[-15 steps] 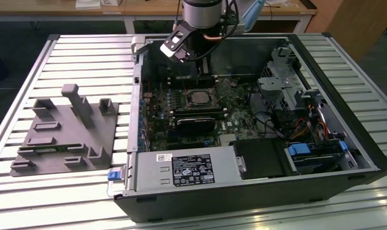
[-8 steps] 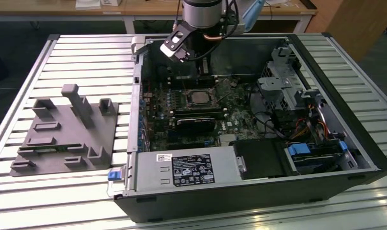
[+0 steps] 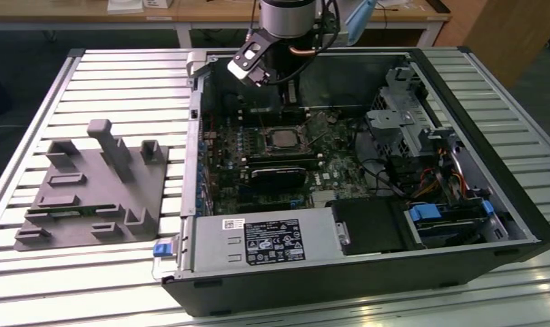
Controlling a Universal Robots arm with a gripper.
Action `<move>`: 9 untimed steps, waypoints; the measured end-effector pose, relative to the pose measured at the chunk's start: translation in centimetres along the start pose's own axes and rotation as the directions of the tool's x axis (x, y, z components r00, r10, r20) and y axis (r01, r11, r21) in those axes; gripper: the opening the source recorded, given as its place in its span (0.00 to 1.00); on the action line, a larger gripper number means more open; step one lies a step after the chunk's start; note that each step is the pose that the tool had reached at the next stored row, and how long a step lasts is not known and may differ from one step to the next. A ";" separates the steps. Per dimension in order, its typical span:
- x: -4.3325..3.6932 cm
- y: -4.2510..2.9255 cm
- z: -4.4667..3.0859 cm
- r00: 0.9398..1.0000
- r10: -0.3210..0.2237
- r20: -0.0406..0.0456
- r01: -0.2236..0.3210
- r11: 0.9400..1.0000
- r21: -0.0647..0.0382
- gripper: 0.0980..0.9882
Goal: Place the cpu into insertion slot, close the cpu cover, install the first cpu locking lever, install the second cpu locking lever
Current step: 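Close the cpu cover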
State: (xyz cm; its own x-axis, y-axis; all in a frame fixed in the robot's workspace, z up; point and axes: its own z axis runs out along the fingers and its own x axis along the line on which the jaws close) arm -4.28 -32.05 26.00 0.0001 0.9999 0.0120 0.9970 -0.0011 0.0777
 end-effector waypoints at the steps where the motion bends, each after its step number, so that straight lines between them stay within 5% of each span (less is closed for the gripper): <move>1: 0.00 0.00 0.00 1.000 0.000 0.000 0.000 1.000 0.000 0.01; 9: 0.00 0.64 0.04 1.000 0.000 0.000 0.000 1.000 0.000 0.01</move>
State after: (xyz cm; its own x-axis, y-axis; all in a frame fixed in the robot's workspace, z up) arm -3.63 -32.05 26.01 0.0002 0.9999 0.0120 0.9970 -0.0011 0.0777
